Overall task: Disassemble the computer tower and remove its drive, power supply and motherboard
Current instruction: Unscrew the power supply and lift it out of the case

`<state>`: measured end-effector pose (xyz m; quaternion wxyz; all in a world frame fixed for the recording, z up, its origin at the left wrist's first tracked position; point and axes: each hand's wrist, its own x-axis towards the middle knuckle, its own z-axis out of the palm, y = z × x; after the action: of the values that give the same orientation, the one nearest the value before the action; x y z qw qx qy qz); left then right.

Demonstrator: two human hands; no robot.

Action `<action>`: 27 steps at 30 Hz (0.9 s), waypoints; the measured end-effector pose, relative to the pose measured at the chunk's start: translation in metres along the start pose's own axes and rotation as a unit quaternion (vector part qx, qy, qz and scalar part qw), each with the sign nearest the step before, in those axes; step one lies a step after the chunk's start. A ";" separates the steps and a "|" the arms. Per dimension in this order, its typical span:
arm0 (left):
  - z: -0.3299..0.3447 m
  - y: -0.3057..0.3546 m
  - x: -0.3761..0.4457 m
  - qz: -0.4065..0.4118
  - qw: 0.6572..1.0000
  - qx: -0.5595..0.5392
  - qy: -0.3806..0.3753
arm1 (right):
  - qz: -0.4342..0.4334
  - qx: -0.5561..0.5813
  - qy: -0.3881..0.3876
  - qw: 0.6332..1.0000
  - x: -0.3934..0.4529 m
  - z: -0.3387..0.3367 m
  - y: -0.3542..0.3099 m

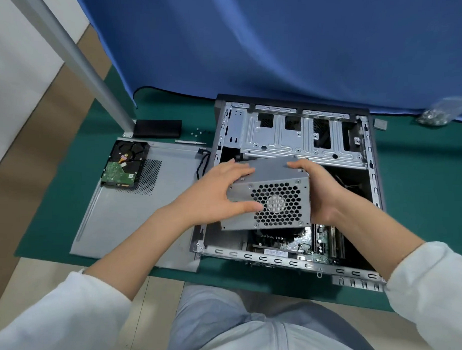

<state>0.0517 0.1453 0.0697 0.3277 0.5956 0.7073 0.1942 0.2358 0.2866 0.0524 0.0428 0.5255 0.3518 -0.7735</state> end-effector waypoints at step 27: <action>0.000 0.022 0.045 0.109 0.967 0.220 0.071 | -0.304 -0.808 0.195 0.465 -0.026 0.036 -0.014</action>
<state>0.0647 0.1937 0.0738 0.1145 0.7111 0.6849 0.1103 0.2132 0.2675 0.0886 0.1406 0.2538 0.9569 0.0136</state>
